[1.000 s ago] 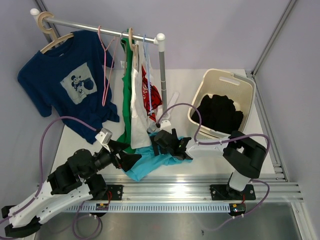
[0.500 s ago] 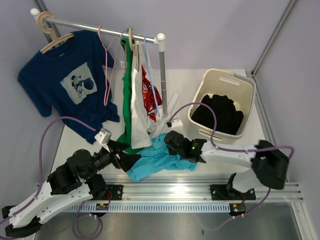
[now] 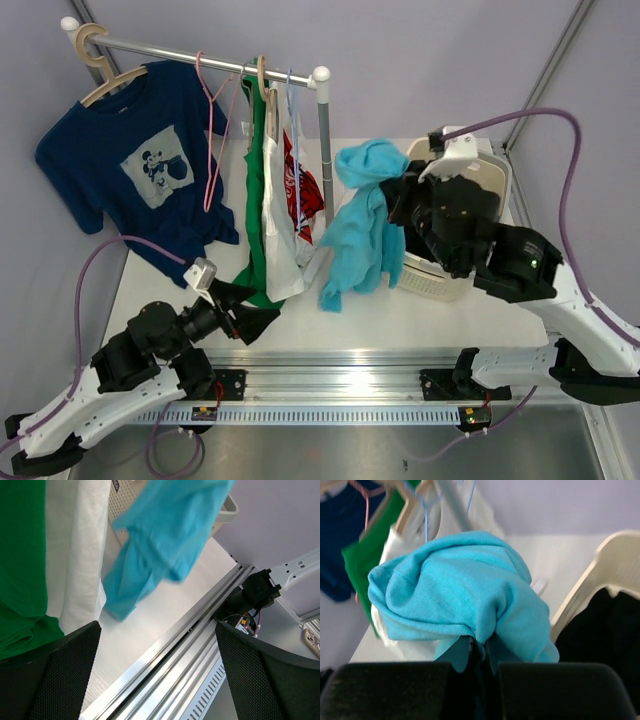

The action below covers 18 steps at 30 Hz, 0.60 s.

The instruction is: Remove the t-shirt from the hanger

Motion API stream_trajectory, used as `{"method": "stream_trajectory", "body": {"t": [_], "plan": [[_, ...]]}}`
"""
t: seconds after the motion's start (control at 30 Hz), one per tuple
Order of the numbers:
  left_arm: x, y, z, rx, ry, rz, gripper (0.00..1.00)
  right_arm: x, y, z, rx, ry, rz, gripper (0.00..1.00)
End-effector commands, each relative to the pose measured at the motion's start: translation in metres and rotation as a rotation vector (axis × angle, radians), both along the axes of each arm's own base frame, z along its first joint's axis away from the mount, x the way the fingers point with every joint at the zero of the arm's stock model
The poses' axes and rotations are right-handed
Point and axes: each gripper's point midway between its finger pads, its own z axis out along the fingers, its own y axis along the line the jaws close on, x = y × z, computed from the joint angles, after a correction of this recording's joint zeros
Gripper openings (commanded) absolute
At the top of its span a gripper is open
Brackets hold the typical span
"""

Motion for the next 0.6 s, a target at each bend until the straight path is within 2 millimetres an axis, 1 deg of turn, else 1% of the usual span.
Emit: {"method": "stream_trajectory", "body": {"t": [0.0, 0.03, 0.07, 0.1, 0.13, 0.17, 0.2, 0.23, 0.27, 0.3, 0.33, 0.37, 0.4, 0.43, 0.47, 0.57], "plan": [[-0.004, -0.002, 0.019, -0.080, -0.035, -0.019, 0.99, 0.009, -0.068, 0.059, -0.118, -0.138, -0.240, 0.00], [-0.004, -0.002, 0.019, -0.078, -0.038, -0.021, 0.99, 0.008, -0.076, 0.082, -0.067, -0.181, -0.263, 0.00], [-0.003, -0.002, 0.019, -0.076, -0.038, -0.020, 0.99, 0.007, -0.086, 0.098, -0.035, -0.225, -0.292, 0.00], [-0.002, -0.002, 0.018, -0.070, -0.036, -0.017, 0.99, 0.007, -0.094, 0.110, -0.087, -0.277, -0.302, 0.00], [-0.002, -0.003, 0.017, -0.064, -0.033, -0.015, 0.99, 0.007, -0.105, 0.133, 0.000, -0.334, -0.362, 0.00], [-0.001, -0.004, 0.017, -0.061, -0.030, -0.013, 0.99, 0.008, -0.112, 0.144, 0.010, -0.364, -0.395, 0.00], [0.000, -0.006, 0.014, -0.050, -0.022, -0.016, 0.99, 0.008, -0.121, 0.152, -0.034, -0.395, -0.423, 0.00], [0.000, -0.007, 0.013, -0.047, -0.018, -0.018, 0.99, 0.010, -0.125, 0.167, 0.011, -0.428, -0.452, 0.00], [0.000, -0.007, 0.012, -0.042, -0.015, -0.019, 0.99, 0.014, -0.135, 0.173, -0.003, -0.443, -0.498, 0.00], [0.000, -0.008, 0.012, -0.041, -0.010, -0.022, 0.99, 0.018, -0.141, 0.179, -0.024, -0.455, -0.522, 0.00], [0.000, -0.009, 0.012, -0.038, -0.010, -0.025, 0.99, 0.024, -0.141, 0.187, -0.037, -0.470, -0.537, 0.00], [0.000, -0.009, 0.012, -0.039, -0.010, -0.027, 0.99, 0.033, -0.155, 0.191, -0.063, -0.475, -0.597, 0.00], [-0.001, -0.010, 0.012, -0.038, -0.015, -0.030, 0.99, 0.038, -0.161, 0.194, -0.083, -0.479, -0.622, 0.00], [0.000, -0.010, 0.009, -0.031, -0.012, -0.027, 0.99, 0.047, -0.161, 0.197, -0.111, -0.481, -0.633, 0.00], [0.000, -0.010, 0.008, -0.028, -0.012, -0.026, 0.99, 0.055, -0.173, 0.198, -0.146, -0.478, -0.685, 0.00], [-0.001, -0.011, 0.011, -0.032, -0.015, -0.035, 0.99, 0.074, -0.173, 0.201, -0.196, -0.473, -0.709, 0.00]]}}
